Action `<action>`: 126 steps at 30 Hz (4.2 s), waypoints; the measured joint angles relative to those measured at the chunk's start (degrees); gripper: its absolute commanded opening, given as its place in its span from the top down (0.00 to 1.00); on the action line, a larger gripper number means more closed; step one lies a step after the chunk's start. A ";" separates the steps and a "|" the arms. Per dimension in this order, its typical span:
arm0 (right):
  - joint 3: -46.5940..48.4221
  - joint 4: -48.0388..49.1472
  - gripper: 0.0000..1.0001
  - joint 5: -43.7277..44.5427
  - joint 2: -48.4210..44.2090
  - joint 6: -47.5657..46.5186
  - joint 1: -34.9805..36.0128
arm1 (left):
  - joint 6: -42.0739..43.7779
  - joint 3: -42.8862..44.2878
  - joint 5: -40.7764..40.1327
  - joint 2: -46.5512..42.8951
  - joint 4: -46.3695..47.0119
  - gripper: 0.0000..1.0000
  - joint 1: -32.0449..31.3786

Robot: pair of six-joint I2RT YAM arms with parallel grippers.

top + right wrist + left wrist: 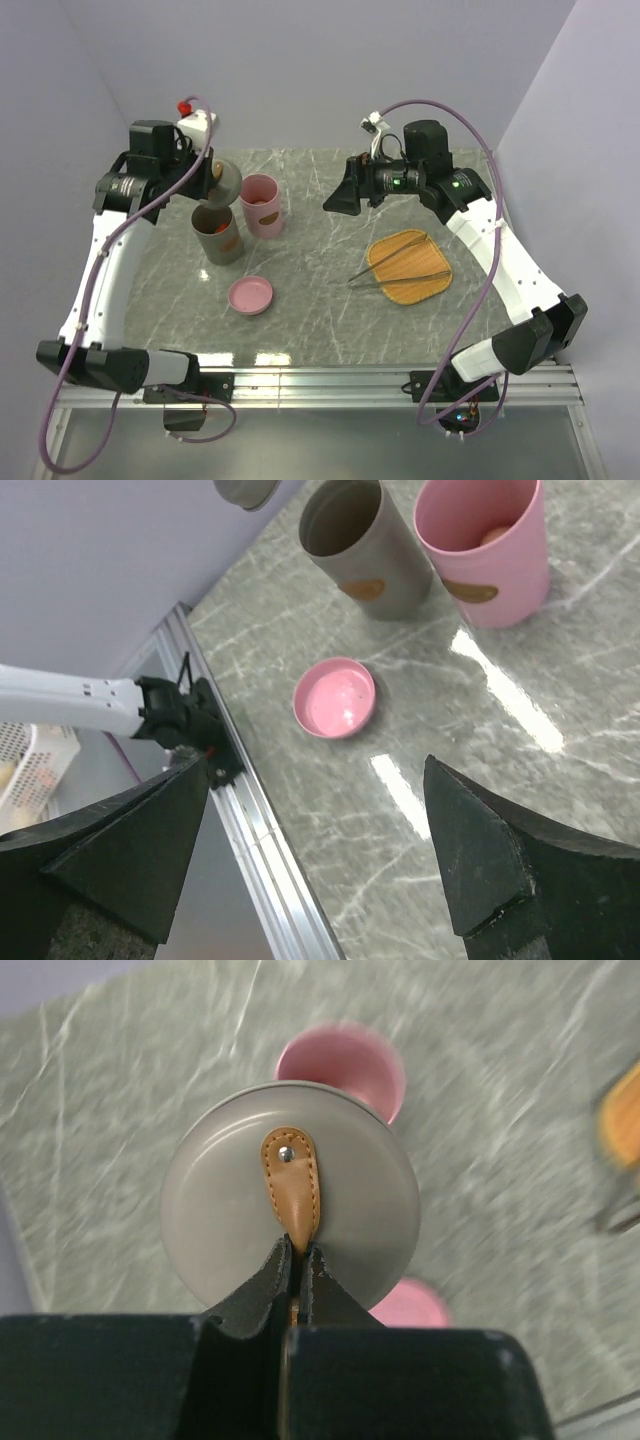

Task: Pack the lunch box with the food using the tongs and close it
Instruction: Put the lid back on the lunch box, then pick up the lid of the lunch box with the right arm

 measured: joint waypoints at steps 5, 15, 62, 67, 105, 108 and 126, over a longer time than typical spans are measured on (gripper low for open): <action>0.00 -1.97 0.05 0.48 0.00 -2.45 -0.11 | 7.54 4.79 -3.82 6.56 -9.07 1.00 0.09; -0.20 -2.86 0.05 1.42 -0.09 -3.61 -0.11 | 12.96 9.62 -2.60 17.27 -17.81 1.00 1.70; -2.62 -2.80 0.03 0.04 -0.87 -3.82 -0.11 | 13.99 1.57 -0.52 21.62 -13.31 1.00 5.92; -2.78 -2.82 0.03 -0.17 -0.87 -3.82 -0.11 | 13.97 -1.01 -0.35 21.62 -11.02 1.00 6.05; -8.31 -2.49 0.01 19.71 4.81 -30.62 32.94 | 0.20 7.45 26.93 4.87 -6.73 0.26 16.65; -10.12 0.13 0.01 23.96 9.29 -37.62 38.36 | -3.13 5.60 33.64 1.53 -3.85 0.26 16.61; -9.05 10.40 0.09 28.35 30.01 -58.71 43.01 | -9.35 1.40 46.25 1.64 2.12 0.26 18.78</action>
